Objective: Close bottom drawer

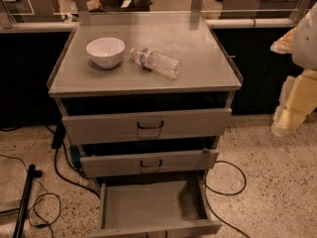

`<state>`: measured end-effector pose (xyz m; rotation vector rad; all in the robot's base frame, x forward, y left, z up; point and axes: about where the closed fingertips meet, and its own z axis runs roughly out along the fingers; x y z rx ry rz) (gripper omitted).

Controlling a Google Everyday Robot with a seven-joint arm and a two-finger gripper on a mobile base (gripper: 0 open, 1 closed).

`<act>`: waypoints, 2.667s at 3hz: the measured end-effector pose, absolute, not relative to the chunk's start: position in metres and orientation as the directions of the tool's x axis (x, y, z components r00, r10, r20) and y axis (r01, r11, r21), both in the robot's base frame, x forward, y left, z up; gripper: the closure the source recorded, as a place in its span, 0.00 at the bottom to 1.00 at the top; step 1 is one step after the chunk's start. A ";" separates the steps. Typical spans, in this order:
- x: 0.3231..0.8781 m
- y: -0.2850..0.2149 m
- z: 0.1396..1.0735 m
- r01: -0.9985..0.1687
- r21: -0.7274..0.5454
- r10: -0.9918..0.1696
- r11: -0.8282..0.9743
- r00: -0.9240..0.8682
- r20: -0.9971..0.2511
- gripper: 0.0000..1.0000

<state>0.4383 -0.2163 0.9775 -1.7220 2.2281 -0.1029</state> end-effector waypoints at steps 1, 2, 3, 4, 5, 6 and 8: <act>0.438 -0.216 0.977 -0.930 -0.251 -0.953 0.270 -0.221 -0.208 0.00; 0.435 -0.214 0.963 -0.931 -0.237 -0.950 0.277 -0.228 -0.214 0.00; 0.432 -0.211 0.922 -0.937 -0.184 -0.942 0.296 -0.254 -0.220 0.00; 0.425 -0.210 0.872 -0.944 -0.116 -0.934 0.308 -0.277 -0.225 0.15; 0.412 -0.213 0.813 -0.946 -0.058 -0.919 0.319 -0.294 -0.261 0.46; 0.403 -0.218 0.781 -0.946 -0.025 -0.902 0.322 -0.299 -0.311 0.69; 0.395 -0.230 0.739 -0.936 0.026 -0.855 0.350 -0.331 -0.399 1.00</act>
Offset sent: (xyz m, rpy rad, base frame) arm -0.0071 0.0045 -0.0417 0.0231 0.0503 -0.0121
